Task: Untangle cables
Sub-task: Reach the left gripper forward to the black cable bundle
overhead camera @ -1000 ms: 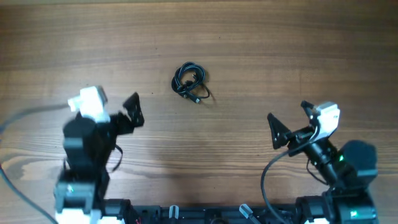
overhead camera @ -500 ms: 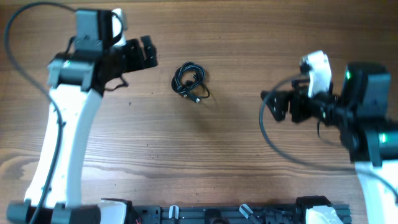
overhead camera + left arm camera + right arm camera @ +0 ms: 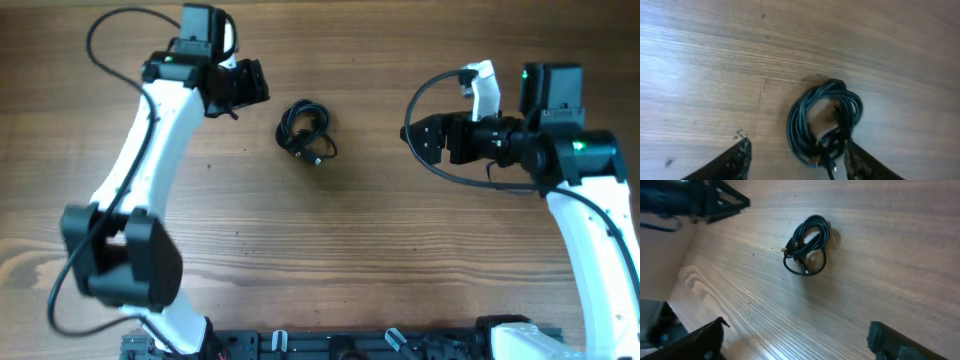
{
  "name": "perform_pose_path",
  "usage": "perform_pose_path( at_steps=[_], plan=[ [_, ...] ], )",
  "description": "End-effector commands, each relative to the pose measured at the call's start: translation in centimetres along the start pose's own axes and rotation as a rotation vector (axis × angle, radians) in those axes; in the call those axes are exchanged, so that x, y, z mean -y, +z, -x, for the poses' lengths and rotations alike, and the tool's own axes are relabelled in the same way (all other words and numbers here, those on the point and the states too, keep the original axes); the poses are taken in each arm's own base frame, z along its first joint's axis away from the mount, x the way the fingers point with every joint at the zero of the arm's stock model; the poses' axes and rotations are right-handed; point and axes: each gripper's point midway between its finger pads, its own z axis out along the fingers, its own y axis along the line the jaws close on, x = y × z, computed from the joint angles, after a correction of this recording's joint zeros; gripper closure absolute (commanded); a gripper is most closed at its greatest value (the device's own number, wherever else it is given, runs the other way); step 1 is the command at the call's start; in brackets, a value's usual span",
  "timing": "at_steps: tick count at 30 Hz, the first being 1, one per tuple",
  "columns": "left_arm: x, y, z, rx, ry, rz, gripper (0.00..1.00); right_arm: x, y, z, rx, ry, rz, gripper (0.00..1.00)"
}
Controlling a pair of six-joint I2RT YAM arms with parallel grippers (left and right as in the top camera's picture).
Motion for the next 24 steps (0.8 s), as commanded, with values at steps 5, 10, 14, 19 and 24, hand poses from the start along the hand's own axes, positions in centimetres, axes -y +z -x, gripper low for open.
perform_pose_path(
  at_steps=[5,10,14,19,24],
  plan=[
    [1.3,6.6,-1.7,-0.04,-0.007,0.09,0.44,-0.1,0.2,0.5,-0.002,0.025,0.021,0.15],
    [1.0,9.3,-2.7,-0.046,-0.003,0.161,0.53,0.0,0.2,0.5,-0.002,0.043,0.019,0.16],
    [0.2,11.1,-3.6,-0.075,-0.044,0.193,0.59,0.1,0.2,0.5,-0.002,0.05,0.013,0.16],
    [0.1,12.1,-4.1,-0.087,-0.039,0.197,0.63,0.3,0.2,0.5,-0.001,0.05,-0.003,0.16],
    [0.8,13.2,-5.2,-0.108,-0.01,0.197,0.72,0.5,0.3,0.5,-0.001,0.049,-0.012,0.16]
  ],
)
